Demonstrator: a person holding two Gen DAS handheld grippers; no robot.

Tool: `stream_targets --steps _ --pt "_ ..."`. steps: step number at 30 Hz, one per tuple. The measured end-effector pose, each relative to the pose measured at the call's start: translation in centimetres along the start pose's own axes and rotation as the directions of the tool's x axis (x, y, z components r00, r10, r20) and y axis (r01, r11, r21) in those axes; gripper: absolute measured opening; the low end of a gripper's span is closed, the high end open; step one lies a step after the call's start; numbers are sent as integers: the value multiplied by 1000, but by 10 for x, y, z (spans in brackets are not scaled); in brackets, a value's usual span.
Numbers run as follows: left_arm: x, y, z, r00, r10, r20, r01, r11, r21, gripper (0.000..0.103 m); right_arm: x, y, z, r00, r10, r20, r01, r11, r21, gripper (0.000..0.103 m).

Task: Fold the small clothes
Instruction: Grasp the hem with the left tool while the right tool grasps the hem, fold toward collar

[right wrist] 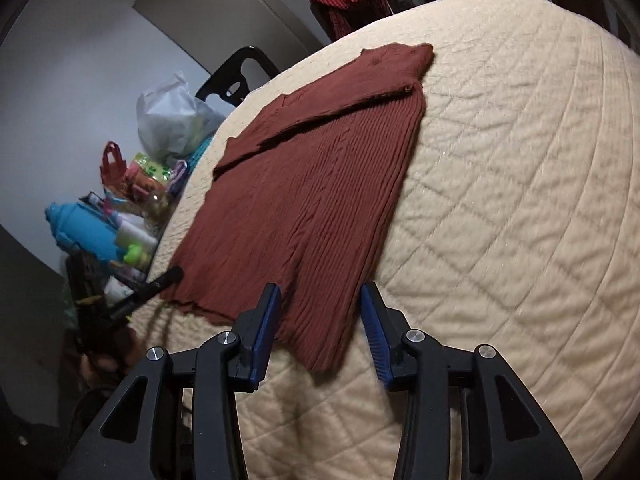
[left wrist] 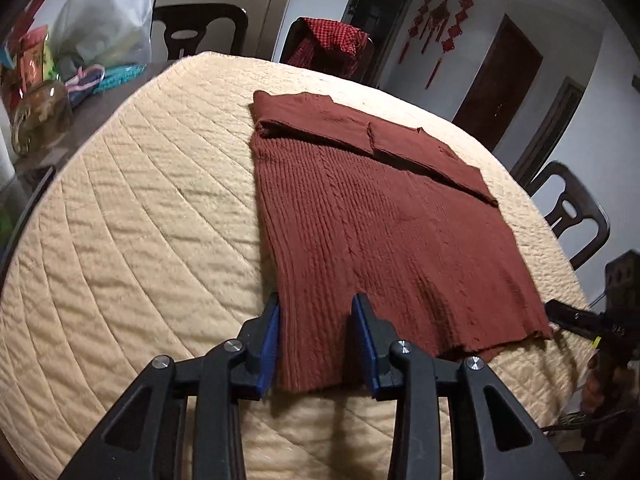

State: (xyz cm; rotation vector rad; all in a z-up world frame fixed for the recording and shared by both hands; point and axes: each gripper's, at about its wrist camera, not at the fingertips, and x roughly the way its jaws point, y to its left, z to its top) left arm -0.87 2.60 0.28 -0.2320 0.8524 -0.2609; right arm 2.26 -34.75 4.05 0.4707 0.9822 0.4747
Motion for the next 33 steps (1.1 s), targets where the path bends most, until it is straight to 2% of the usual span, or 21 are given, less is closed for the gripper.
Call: stream_targets --steps 4,5,7,8,9,10,13,16,23,26,30,33 --pt "0 1 0 1000 1 6 0 999 -41 36 3 -3 3 1000 17 -1 -17 999 32 41" --pt "1 1 0 1000 0 4 0 999 -45 31 4 -2 3 1000 12 -3 -12 1000 26 40" --pt "2 0 -1 1000 21 3 -21 999 -36 20 10 2 3 1000 8 -22 -8 1000 13 25" --pt "2 1 0 1000 25 4 -25 999 -39 16 11 1 3 1000 6 -20 -6 1000 14 21" --pt "2 2 0 1000 15 3 -15 999 -46 13 12 1 2 1000 7 -23 -7 1000 11 11" --pt "2 3 0 1000 4 3 -4 999 -49 10 14 -1 2 1000 5 -30 -5 1000 11 8" --pt "0 1 0 999 -31 14 31 999 -44 9 9 -6 1 999 34 -21 -33 999 23 8" --pt "-15 -1 1 996 -73 60 75 996 -42 9 -15 -9 4 997 60 41 -60 998 20 7" --pt "-51 -5 -6 984 -138 116 143 989 -34 9 -75 -23 -1 988 40 147 -45 998 33 7" --pt "-60 -5 -18 980 -160 119 168 984 -54 9 -83 -22 -10 989 37 141 -41 999 27 7" --pt "-46 0 -32 982 -171 77 179 978 -107 9 -69 -31 -22 995 35 89 -40 997 63 7" --pt "-46 1 -35 981 -175 81 184 975 -123 9 -69 -30 -22 994 57 96 -63 996 59 7"
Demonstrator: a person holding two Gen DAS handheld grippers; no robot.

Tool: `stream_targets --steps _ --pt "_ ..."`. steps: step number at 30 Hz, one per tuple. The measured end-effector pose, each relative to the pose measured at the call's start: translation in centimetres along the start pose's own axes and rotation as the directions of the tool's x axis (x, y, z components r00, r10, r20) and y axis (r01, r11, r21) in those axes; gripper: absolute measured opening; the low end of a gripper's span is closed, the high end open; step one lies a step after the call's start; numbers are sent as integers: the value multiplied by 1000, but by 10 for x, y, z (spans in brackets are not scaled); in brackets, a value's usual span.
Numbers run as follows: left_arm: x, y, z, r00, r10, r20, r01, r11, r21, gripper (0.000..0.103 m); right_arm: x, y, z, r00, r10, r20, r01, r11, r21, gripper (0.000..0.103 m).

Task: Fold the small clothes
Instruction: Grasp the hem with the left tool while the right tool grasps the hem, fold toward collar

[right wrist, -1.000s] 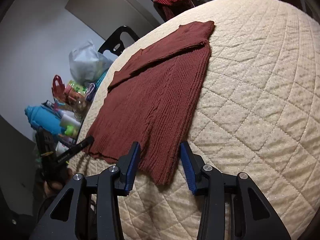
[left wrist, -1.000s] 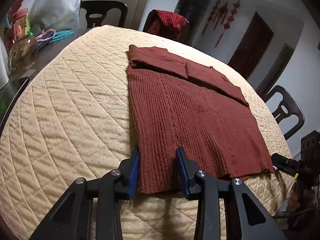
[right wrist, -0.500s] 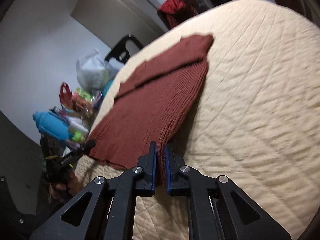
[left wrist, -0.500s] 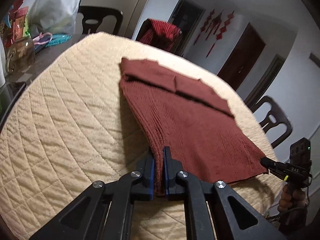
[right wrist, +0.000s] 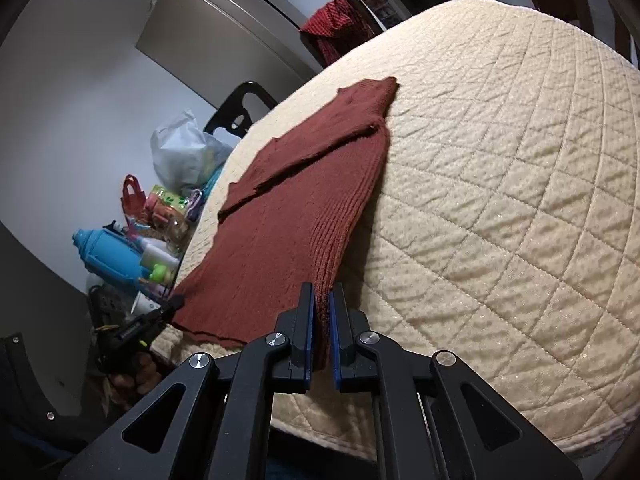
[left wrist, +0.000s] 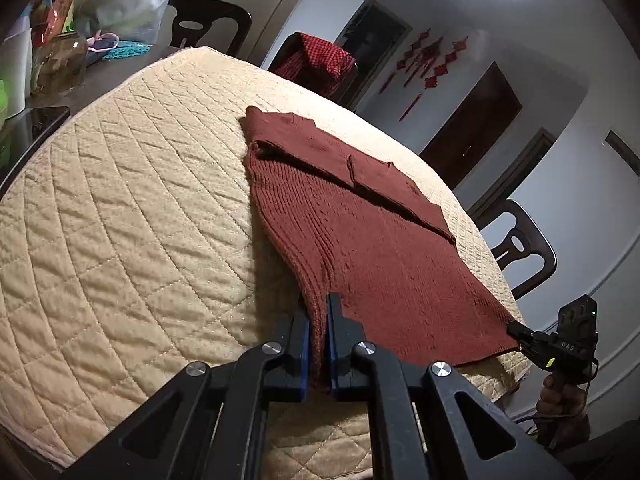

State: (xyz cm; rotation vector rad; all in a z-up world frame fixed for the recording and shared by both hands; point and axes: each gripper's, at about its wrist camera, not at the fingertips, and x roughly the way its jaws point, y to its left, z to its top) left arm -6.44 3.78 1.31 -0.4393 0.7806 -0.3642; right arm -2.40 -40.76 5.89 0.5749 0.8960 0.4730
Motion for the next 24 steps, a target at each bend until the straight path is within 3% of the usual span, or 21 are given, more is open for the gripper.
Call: stream_targets --steps 11,19,24 --pt "-3 -22 47 996 7 94 -14 997 69 9 -5 15 39 996 62 72 -57 996 -65 7" --pt "18 -40 110 988 19 155 -40 991 131 9 11 26 104 990 75 121 -64 993 -95 7" --pt "55 -36 154 991 36 126 -49 993 104 9 35 19 153 989 86 122 -80 995 -53 7"
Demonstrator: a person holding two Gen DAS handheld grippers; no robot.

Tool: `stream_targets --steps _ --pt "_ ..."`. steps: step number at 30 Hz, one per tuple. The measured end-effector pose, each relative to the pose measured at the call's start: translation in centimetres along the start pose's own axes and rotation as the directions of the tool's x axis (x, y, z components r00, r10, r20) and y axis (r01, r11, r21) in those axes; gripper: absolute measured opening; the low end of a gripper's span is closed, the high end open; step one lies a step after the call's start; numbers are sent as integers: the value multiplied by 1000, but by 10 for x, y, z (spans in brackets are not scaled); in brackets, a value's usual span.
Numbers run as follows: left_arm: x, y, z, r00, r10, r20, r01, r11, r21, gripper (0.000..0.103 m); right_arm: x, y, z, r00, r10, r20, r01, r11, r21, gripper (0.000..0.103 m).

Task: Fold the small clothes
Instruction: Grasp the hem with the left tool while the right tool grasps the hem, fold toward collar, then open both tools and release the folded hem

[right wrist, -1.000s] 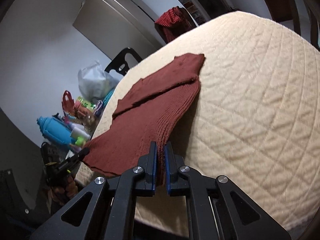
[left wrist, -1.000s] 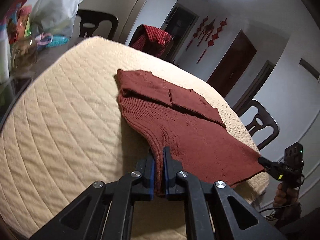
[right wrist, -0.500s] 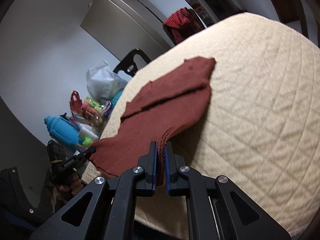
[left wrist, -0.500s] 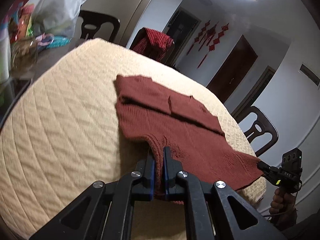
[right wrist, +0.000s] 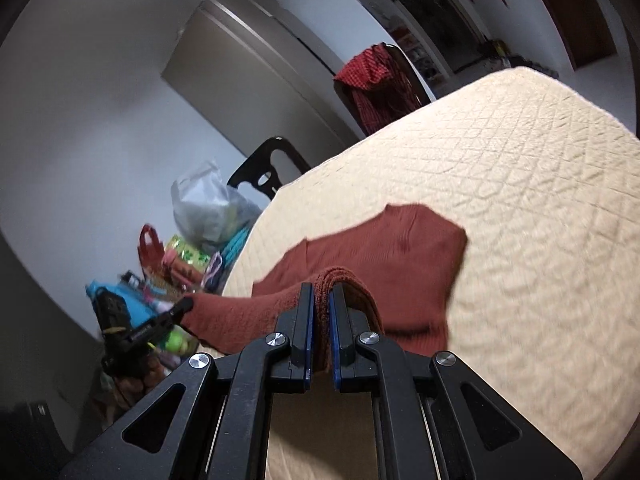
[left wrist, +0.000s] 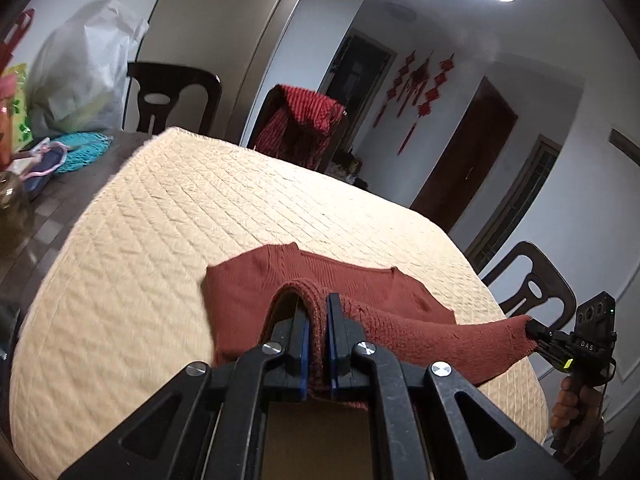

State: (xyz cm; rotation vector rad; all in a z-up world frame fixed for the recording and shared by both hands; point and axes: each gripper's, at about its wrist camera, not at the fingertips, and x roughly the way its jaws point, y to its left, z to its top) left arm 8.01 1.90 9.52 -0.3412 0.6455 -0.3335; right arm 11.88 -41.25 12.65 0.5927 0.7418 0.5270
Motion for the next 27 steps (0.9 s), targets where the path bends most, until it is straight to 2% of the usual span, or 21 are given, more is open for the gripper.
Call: stream_targets --steps 6,12,15,18,20,22,25,27 --pt "64 15 23 995 52 -86 -54 998 -26 9 55 -27 40 998 -21 -64 26 997 79 7" --pt "110 42 23 981 65 -183 -86 991 -107 9 98 -59 48 988 -41 -152 68 982 178 7" --pt "122 50 23 976 62 -210 -93 986 -139 9 107 -66 52 986 -38 -159 70 978 197 9" --pt "128 56 28 975 52 -214 -91 979 -180 13 112 -71 60 989 -33 -143 64 974 217 11" --pt "133 61 33 975 58 -215 -103 973 -205 20 116 -75 67 990 -46 -135 76 972 223 15" --pt "134 64 38 977 95 -191 -134 970 -203 28 121 -80 74 990 -65 -122 92 969 228 22" --pt "130 71 45 979 114 -169 -151 962 -226 29 121 -82 78 987 -111 -114 134 967 219 22" --pt "120 70 45 982 127 -141 -154 966 -207 29 113 -76 77 990 -109 -94 125 975 184 22"
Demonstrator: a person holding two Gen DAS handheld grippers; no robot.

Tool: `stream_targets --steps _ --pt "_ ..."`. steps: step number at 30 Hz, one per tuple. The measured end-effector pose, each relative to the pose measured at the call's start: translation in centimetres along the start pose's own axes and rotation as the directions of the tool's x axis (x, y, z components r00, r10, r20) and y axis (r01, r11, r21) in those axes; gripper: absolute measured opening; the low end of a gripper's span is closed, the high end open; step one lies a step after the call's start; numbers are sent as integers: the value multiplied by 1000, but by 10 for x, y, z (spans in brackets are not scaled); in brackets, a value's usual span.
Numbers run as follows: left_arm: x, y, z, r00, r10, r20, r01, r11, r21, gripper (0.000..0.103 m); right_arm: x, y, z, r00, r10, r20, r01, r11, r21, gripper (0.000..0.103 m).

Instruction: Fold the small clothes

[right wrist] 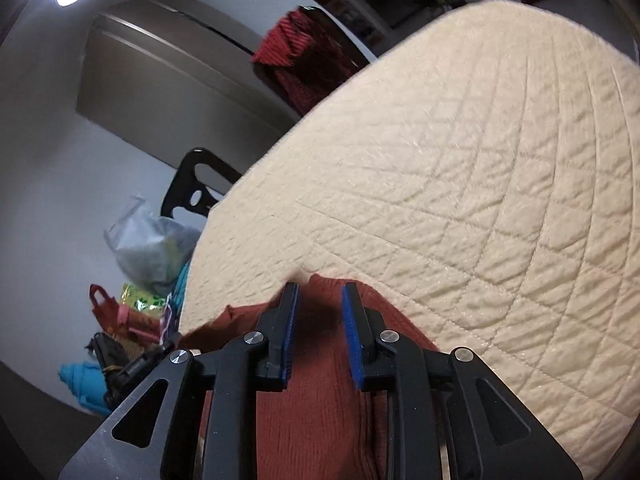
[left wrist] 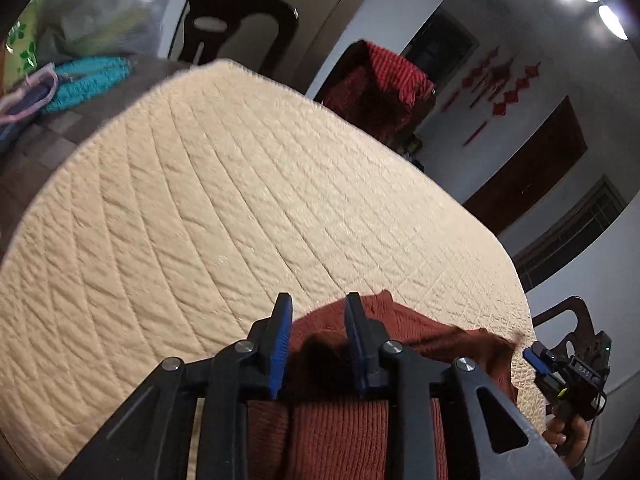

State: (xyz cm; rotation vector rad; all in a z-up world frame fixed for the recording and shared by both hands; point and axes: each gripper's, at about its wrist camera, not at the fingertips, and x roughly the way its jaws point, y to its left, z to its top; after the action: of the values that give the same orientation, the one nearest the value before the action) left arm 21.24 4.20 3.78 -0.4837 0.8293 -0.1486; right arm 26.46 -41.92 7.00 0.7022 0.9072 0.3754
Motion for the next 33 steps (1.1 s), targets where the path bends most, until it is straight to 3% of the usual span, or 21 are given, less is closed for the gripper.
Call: stream_targets --steps 3,7,11,13,17,22,23,24,25,29,33 --pt "-12 -6 -8 1000 13 21 -14 998 58 32 -8 9 -7 999 -40 12 41 998 -53 23" --pt "-20 -17 -29 1000 3 -9 -1 990 140 33 -12 30 -32 997 -80 -21 75 981 -178 23" --pt "-22 -29 -47 999 26 -28 -19 968 250 35 -14 42 -52 990 -135 -30 121 950 -289 23" --pt "-17 -33 -42 998 69 -9 -63 953 295 35 -7 41 -48 988 -153 -29 137 943 -302 23" --pt "8 -32 -23 992 123 -21 -113 955 274 35 10 31 -28 981 -193 -10 184 945 -270 23" --pt "36 -37 -13 987 151 -60 -127 947 297 35 40 26 -15 972 -229 -61 202 935 -292 23" --pt "41 -39 -13 984 165 -63 -139 942 307 34 46 25 -14 967 -246 -71 215 929 -301 22" --pt "45 -38 -13 983 170 -68 -142 942 303 28 50 23 -13 963 -257 -76 223 926 -305 15" --pt "48 -39 -13 983 164 -77 -135 945 299 9 50 21 -10 962 -264 -65 234 925 -300 2" --pt "43 -44 -13 989 145 -30 -128 938 323 7 39 24 -5 973 -231 -15 216 929 -300 2" --pt "50 -40 -11 984 175 -18 -161 936 314 7 46 15 -1 968 -252 -19 236 929 -285 2"
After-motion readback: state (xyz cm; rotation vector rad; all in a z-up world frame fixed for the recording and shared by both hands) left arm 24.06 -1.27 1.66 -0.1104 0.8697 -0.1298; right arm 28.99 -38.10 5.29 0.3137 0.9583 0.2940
